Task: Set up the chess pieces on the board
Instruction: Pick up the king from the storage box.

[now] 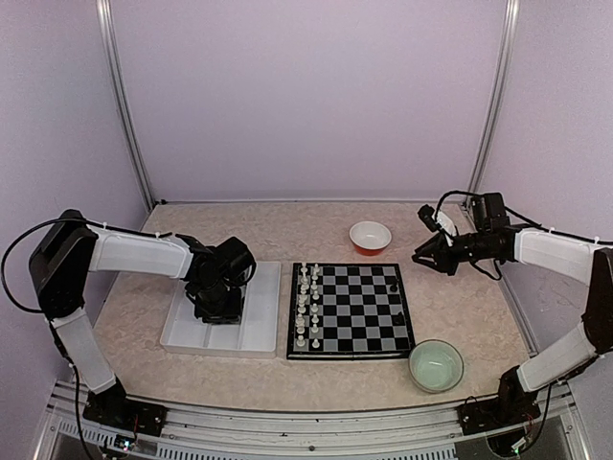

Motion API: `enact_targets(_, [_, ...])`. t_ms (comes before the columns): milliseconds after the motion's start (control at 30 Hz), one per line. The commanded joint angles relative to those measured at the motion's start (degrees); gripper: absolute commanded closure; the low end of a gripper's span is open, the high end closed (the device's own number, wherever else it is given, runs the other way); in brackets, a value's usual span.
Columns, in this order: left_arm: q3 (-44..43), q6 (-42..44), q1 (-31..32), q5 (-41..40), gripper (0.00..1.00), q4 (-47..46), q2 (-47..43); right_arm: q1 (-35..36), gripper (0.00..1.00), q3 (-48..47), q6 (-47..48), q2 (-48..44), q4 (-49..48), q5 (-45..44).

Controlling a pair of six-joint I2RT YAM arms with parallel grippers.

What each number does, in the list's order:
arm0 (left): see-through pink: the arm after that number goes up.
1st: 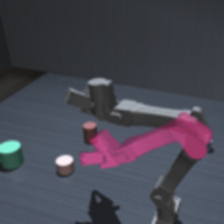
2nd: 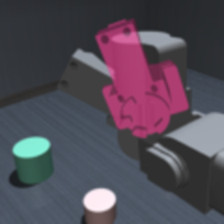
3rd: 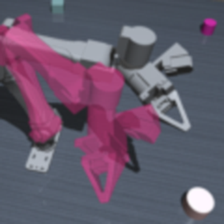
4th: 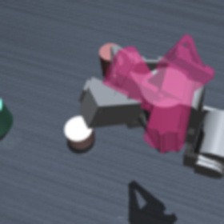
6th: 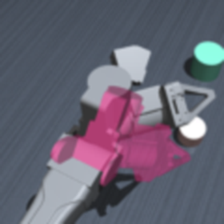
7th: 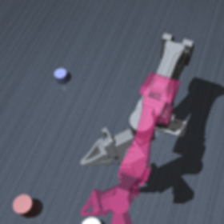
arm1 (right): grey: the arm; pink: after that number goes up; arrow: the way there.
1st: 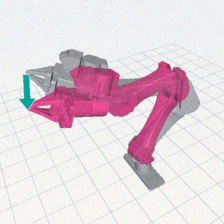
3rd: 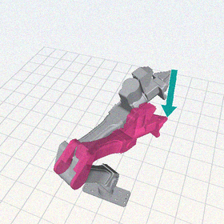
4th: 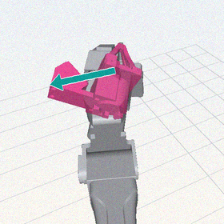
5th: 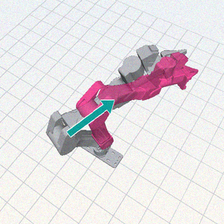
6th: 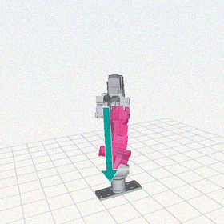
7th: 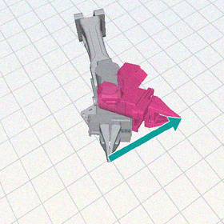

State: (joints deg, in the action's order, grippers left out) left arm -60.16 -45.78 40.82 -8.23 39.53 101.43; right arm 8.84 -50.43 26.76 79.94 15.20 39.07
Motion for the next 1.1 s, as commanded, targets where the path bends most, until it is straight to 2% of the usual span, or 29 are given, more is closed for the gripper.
enact_targets(0, [0.44,1.35,-1.34,-0.72,0.61,-1.86,3.35,-0.23,0.77,0.61,0.14,1.15,0.27,1.60])
enact_targets(233, [-0.83,1.93,-2.06,0.14,0.62,-2.49,5.28,-0.23,0.77,0.53,0.13,1.62,0.49,1.71])
enact_targets(600, [-0.09,1.87,1.19,1.16,0.82,1.87,4.00,-0.14,0.77,0.02,-0.11,2.23,0.87,2.41])
enact_targets(800, [-0.81,6.54,1.82,-2.98,0.89,4.98,-1.50,1.13,0.79,-2.07,-0.31,0.92,2.13,3.10])
enact_targets(1067, [-1.59,16.40,2.03,-5.42,0.97,1.17,-13.54,8.03,0.80,-13.48,-2.82,3.37,8.33,6.05])
